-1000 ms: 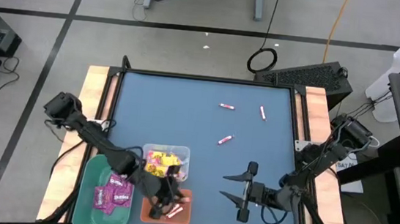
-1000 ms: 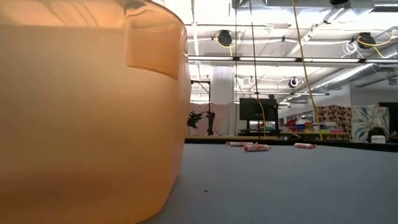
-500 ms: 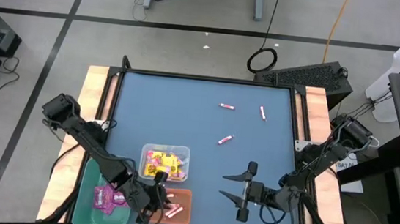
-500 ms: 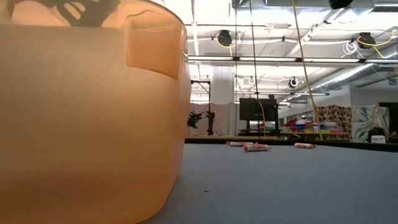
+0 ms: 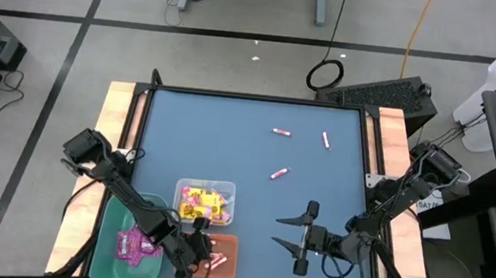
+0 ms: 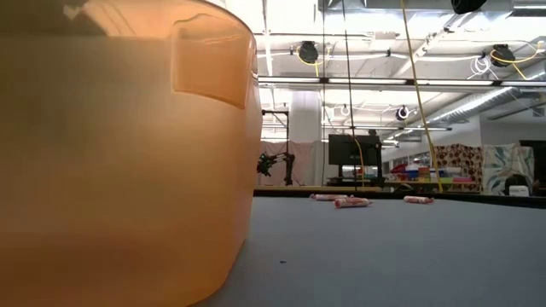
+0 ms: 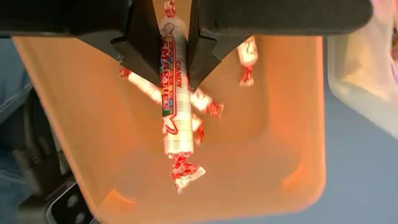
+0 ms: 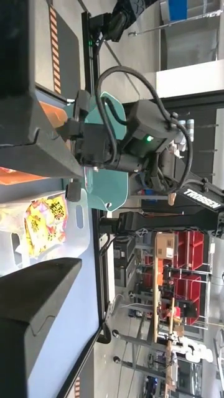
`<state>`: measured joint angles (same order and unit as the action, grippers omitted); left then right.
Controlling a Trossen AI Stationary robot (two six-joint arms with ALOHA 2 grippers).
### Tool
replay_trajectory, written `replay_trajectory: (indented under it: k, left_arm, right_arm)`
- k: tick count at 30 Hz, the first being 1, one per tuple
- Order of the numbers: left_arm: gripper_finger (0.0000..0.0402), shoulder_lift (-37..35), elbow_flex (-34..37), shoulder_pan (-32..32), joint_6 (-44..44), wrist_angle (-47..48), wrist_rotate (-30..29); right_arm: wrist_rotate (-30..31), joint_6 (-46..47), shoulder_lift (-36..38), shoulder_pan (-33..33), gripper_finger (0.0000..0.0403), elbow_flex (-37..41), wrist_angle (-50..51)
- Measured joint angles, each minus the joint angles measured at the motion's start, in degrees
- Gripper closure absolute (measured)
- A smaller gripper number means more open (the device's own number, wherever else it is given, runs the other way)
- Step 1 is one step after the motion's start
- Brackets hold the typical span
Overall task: Sort candy
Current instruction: Put the red candy into the orange bin
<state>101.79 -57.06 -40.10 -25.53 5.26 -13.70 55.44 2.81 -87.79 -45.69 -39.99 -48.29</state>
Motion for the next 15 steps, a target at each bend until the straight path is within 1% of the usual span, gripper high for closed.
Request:
replay_trajectory:
  k: [3,8,11,13,15]
  left_arm:
    - [0.0321,0.83,0.00,0.00,-0.74,-0.43,0.15]
    - [0.0281,0.88,-0.02,0.00,-1.10,-0.60,0.12]
    - [0.0258,0.79,-0.66,0.00,-1.09,0.21,0.14]
    - [0.0247,0.58,-1.72,0.02,-0.85,0.29,0.14]
    - [0.0241,0.58,-3.32,0.11,0.42,1.60,0.30]
  right_arm:
    - [-0.01,-0.02,0.00,0.00,0.0193,0.00,0.00]
    - [0.00,0.02,0.00,0.00,0.0193,0.00,0.13]
    - [1.00,1.73,0.00,0.09,0.0193,0.00,0.38]
    - [4.19,3.76,0.00,0.50,0.0193,0.00,0.74]
    - [9.89,5.35,0.00,1.21,0.0193,0.00,1.11]
